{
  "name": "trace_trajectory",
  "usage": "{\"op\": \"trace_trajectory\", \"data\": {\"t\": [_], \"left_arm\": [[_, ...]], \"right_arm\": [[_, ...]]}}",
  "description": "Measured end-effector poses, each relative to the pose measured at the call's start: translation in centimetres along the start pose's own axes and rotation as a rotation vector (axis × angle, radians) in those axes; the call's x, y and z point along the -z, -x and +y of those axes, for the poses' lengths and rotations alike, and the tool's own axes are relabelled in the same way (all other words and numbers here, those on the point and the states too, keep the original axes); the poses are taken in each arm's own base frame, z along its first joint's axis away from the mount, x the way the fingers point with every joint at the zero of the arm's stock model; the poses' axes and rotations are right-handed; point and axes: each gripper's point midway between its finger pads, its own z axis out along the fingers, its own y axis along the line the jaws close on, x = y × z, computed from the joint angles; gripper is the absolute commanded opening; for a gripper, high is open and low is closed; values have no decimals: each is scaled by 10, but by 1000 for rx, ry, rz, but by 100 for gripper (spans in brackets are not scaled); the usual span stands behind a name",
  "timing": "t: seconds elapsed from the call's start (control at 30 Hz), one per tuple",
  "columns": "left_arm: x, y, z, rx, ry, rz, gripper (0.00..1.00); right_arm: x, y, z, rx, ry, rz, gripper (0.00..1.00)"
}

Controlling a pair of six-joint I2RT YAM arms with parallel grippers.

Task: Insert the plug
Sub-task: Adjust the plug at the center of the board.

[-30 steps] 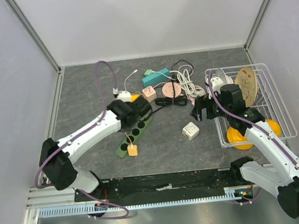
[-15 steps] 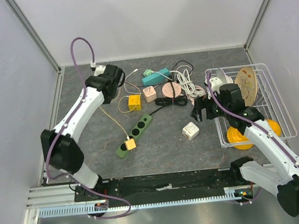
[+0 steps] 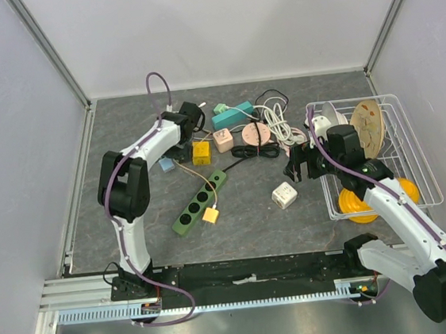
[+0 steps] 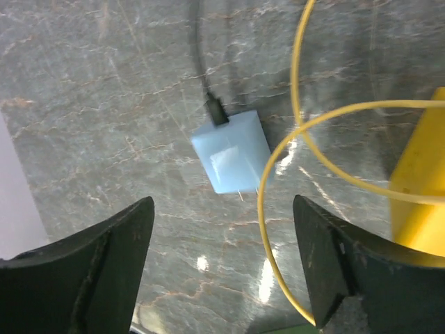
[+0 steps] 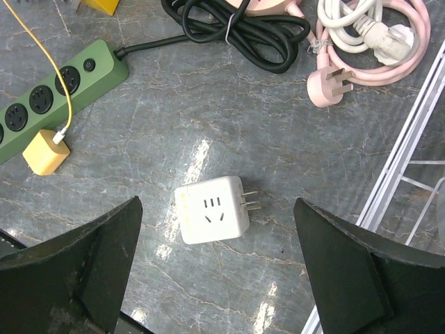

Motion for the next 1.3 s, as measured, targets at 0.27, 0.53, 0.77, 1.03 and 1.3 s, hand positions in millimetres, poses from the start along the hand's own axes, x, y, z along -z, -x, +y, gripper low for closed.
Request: {"op": "trace_trajectory", "data": {"t": [0.27, 0.53, 0.77, 1.03, 1.3], "left_arm": [[54, 21, -1, 123, -189, -104, 99], [129, -15, -22, 209, -378, -204, 93], [112, -72, -62, 272, -399, -99, 85], [89, -59, -87, 396, -383, -90, 70], [68, -65, -100, 421, -342, -48, 12]], "right_arm": [[-7, -6, 0, -9, 11, 35, 98], [-11, -14, 1, -19, 25, 71, 98], [-11, -14, 3, -19, 33, 72, 98], [-11, -14, 5, -19, 49, 74, 98], [-8, -12, 7, -15, 55, 64, 98]]}}
